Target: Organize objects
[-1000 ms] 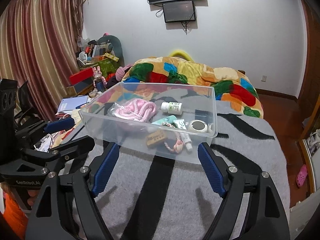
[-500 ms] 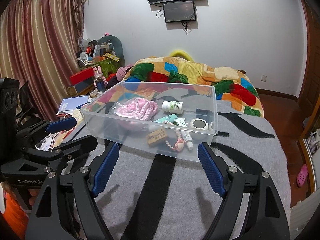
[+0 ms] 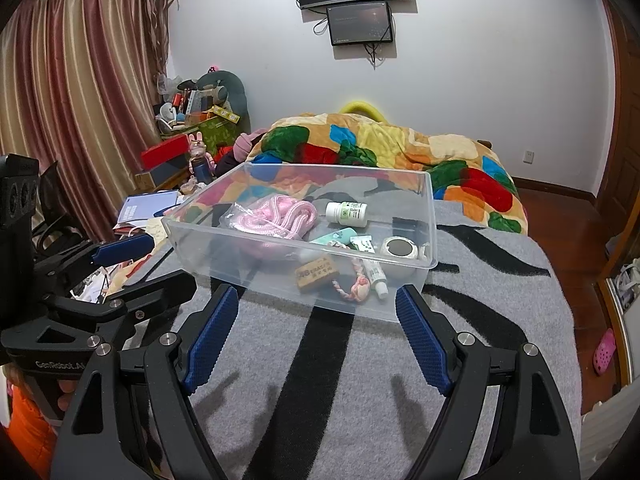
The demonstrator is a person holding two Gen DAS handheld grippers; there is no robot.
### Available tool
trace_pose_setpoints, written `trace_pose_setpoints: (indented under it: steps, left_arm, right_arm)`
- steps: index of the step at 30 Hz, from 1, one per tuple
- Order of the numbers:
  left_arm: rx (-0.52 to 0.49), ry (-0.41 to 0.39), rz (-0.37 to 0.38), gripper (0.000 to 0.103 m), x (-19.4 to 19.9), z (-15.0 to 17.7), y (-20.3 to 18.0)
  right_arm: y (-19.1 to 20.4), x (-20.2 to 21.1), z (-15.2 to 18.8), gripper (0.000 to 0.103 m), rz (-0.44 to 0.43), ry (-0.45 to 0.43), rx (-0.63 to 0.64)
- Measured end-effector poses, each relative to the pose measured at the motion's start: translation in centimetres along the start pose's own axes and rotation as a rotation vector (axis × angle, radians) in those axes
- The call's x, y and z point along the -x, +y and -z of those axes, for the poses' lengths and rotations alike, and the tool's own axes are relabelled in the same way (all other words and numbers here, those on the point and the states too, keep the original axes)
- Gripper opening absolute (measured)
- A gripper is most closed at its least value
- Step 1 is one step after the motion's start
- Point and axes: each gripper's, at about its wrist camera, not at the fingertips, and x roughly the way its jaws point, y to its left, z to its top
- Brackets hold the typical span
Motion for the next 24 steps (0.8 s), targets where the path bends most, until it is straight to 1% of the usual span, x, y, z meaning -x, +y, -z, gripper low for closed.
trace_pose_setpoints:
  steps: [24]
  left_arm:
    - [0.008, 0.0, 0.008, 0.091, 0.27, 0.31, -0.15]
  right_arm:
    - [0.02, 0.19, 0.14, 0.079, -0.002, 0.003, -0.008]
